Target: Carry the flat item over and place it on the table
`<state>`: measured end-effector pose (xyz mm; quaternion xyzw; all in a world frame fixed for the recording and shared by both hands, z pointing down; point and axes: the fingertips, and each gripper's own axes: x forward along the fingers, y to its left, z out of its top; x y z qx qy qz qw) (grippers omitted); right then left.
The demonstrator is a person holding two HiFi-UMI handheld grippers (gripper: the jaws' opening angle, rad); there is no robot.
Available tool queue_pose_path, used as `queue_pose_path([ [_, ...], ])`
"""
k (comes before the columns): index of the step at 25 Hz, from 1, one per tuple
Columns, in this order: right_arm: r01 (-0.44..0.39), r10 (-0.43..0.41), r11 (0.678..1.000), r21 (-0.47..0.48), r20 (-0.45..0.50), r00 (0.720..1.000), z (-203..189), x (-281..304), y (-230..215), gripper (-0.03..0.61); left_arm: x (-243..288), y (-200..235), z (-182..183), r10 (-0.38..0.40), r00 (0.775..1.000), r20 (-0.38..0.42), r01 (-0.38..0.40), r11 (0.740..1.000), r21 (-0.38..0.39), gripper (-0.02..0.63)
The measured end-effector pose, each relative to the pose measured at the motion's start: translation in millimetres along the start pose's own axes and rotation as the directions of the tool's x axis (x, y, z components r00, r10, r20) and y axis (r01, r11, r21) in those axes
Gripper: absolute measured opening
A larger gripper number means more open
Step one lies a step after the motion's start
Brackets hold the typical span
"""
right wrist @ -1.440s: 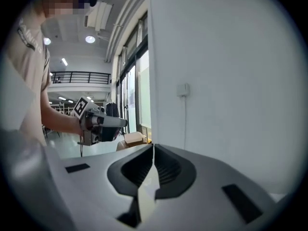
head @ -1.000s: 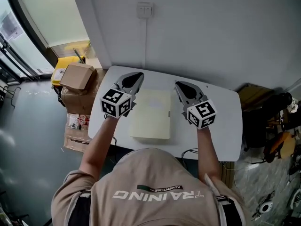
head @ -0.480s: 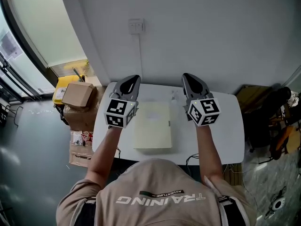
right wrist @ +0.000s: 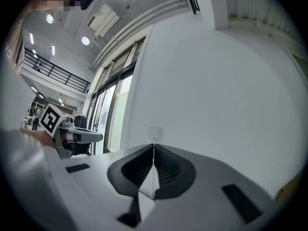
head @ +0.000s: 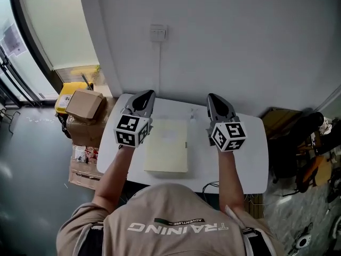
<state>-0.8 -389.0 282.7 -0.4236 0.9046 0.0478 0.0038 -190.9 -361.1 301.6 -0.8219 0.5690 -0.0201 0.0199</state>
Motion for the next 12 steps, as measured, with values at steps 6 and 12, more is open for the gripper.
queue_pose_path([
  [6,0.002,-0.002,1.0,-0.012,-0.006,1.0,-2.0,0.5,2.8,0.009,-3.3,-1.7,-9.1,-0.004,1.0,-0.005,0.004,1.0,-0.017,0.006],
  [12,-0.004,0.004,1.0,-0.012,-0.019,1.0,-12.5,3.3,13.3,0.009,-8.8,8.7,-13.8,0.0,1.0,-0.006,0.0,1.0,-0.015,0.006],
])
